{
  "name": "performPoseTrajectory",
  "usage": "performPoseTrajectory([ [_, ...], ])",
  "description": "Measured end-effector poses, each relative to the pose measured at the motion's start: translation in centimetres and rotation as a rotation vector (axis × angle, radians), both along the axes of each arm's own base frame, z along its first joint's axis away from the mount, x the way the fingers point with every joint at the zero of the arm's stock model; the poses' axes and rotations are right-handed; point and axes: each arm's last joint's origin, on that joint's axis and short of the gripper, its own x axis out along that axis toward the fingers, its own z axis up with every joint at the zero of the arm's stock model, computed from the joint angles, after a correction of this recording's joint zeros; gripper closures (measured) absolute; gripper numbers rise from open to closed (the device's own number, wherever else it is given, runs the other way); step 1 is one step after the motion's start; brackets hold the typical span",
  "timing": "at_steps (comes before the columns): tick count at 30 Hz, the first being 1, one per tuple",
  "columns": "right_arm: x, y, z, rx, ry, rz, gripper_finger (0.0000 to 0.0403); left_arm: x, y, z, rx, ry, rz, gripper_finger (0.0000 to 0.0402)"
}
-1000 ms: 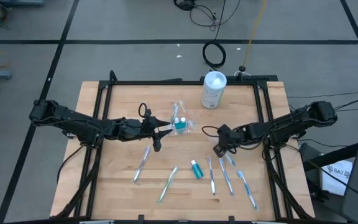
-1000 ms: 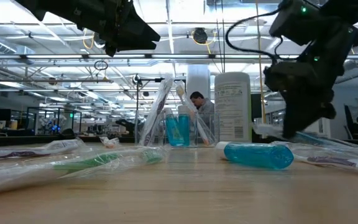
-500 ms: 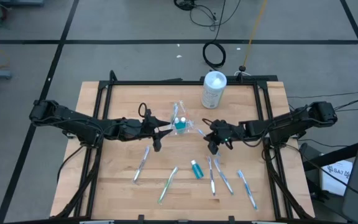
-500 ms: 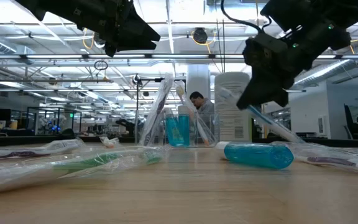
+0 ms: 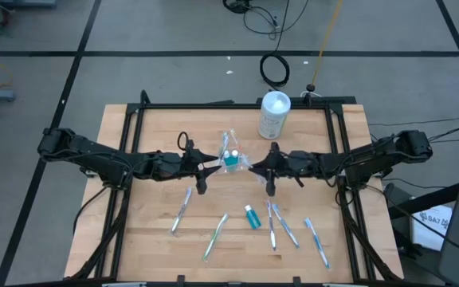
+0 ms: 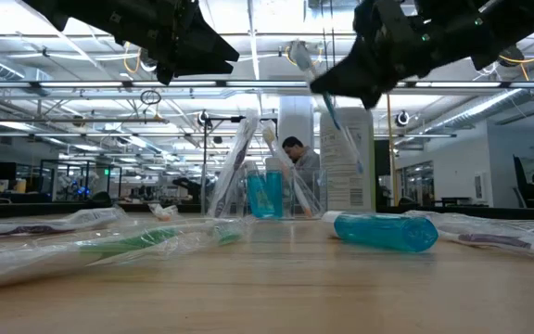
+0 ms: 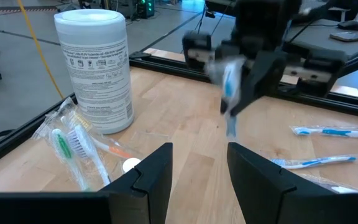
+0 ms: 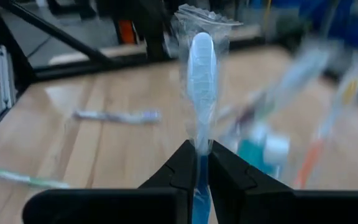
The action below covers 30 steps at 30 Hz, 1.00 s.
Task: Pick & Place toothbrushing station
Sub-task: Put the top blue toothbrush into the transparent organizer
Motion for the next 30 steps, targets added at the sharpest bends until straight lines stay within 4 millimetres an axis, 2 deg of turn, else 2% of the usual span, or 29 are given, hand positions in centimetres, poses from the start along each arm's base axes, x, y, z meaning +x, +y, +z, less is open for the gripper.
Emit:
performPoseTrajectory([
  [8, 0.3, -0.2, 1.6, -0.168, -0.15, 0.023, 0.0379, 0.0, 0.0, 0.0, -0.004, -0.001, 0.001, 0.0245],
  [14, 0.3, -1.8, 2.2, -0.23, -0.196, -0.031, 0.038, 0.0, 0.0, 0.0, -0.004, -0.001, 0.001, 0.0245],
  [23, 0.1, -4.6, 2.6, -0.248, -0.23, -0.136, 0.0379, 0.0, 0.0, 0.0, -0.005, -0.002, 0.002, 0.0245],
  [30, 0.0, -5.5, 3.1, -0.201, -0.281, -0.15, 0.0383, 0.0, 0.0, 0.0, -0.005, -0.002, 0.002, 0.0245],
])
